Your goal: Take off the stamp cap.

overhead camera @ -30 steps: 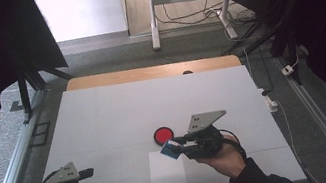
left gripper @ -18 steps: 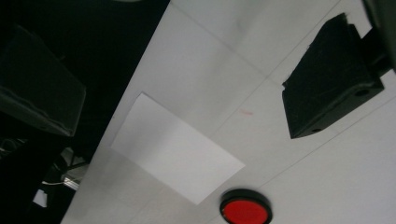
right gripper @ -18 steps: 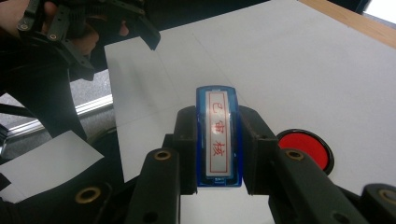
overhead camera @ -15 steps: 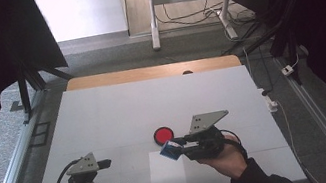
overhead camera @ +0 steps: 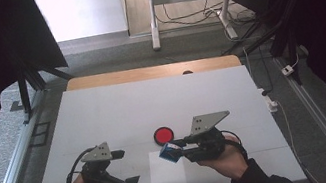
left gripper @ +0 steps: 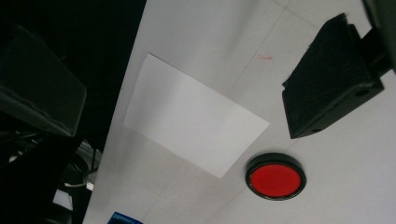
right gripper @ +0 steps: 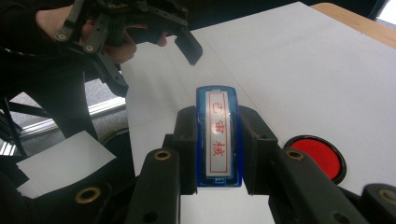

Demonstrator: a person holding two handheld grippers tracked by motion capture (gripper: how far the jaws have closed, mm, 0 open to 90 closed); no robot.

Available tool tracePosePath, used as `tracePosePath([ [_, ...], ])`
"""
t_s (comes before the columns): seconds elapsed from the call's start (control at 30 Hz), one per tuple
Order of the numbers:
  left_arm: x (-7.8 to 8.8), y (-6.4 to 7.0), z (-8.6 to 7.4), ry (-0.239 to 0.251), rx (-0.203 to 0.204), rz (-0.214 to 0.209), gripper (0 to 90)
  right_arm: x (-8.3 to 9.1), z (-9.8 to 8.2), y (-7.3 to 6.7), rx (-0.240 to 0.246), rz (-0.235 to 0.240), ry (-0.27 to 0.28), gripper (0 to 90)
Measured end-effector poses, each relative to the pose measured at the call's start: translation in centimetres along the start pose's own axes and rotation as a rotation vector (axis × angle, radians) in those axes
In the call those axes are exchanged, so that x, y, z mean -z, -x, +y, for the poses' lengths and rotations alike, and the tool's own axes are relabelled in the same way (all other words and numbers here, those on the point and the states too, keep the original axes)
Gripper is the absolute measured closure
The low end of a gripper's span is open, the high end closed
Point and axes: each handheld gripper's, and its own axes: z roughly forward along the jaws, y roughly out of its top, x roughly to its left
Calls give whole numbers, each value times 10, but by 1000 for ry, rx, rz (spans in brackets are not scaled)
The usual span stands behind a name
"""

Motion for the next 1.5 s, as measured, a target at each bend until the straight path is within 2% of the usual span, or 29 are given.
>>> tracePosePath([
  [0.23, -18, -3, 13, -36, -42, -34, 0, 0, 1, -1, -2, 15, 9, 709],
  [0.73, -49, -10, 37, -57, -133, -140, 0, 0, 2, -4, -1, 53, 27, 709],
  [1.1, -68, -6, 52, -63, -201, -219, 0, -2, 3, -7, 19, 70, 21, 709],
  [1.2, -71, -4, 55, -68, -234, -237, 0, -2, 3, -7, 24, 75, 23, 709],
  [1.37, -73, -4, 57, -46, -256, -272, 0, -2, 3, -8, 32, 84, 21, 709],
  [1.5, -69, -4, 57, -20, -273, -296, 69, -2, 4, -9, 37, 91, 23, 709],
])
